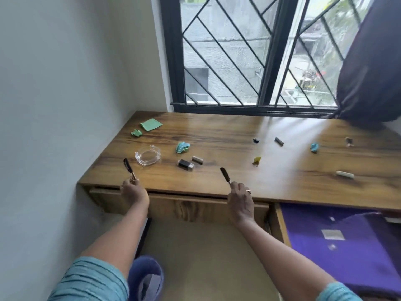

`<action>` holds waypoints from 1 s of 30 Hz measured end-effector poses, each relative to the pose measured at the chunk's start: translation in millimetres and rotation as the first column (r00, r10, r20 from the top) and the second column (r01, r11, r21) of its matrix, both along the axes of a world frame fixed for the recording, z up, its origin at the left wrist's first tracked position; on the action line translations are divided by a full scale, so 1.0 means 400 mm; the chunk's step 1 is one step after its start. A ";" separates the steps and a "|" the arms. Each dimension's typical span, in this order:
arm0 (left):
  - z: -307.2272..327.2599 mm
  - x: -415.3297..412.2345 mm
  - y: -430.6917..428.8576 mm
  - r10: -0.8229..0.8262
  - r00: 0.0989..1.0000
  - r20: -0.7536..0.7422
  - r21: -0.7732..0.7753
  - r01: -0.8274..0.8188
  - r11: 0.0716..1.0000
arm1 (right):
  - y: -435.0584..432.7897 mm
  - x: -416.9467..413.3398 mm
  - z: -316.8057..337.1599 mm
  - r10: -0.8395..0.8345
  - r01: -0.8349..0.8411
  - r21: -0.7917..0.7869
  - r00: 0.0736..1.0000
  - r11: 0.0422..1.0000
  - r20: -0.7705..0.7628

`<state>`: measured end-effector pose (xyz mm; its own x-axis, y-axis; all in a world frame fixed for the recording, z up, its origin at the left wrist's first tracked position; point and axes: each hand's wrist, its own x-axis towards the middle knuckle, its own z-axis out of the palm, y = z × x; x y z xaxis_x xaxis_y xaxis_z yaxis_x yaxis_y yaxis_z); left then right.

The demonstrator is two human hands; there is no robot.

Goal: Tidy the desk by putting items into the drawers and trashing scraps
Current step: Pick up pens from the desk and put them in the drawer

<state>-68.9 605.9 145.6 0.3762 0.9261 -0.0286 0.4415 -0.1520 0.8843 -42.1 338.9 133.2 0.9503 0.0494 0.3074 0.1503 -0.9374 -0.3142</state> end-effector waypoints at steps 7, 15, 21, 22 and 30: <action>0.012 -0.092 -0.405 -0.121 0.975 0.185 -0.248 0.165 0.955 | -0.155 -0.076 0.002 0.090 -0.088 0.132 0.996 0.987 -0.006; 0.058 -0.188 -0.774 -0.442 0.894 0.081 -0.136 0.449 0.883 | -0.344 -0.142 -0.017 0.047 -0.032 0.375 0.998 0.926 -0.032; -0.008 -0.313 -0.969 -0.559 0.828 -0.033 -0.138 0.550 0.824 | -0.566 -0.261 -0.061 0.034 0.018 0.333 0.988 0.943 -0.149; -0.022 -0.332 -1.000 -0.571 0.819 -0.061 -0.156 0.557 0.816 | -0.605 -0.280 -0.067 0.024 0.033 0.306 0.983 0.951 -0.181; -0.138 -0.412 -1.196 -0.720 0.616 -0.321 -0.297 0.656 0.694 | -0.791 -0.407 -0.129 -0.010 0.122 0.200 0.875 0.972 -0.484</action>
<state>-233.8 127.5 90.5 0.8265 0.3727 -0.4219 0.5583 -0.4470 0.6989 -205.1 22.3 81.4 0.9816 -0.0334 -0.1882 -0.1298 -0.8391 -0.5282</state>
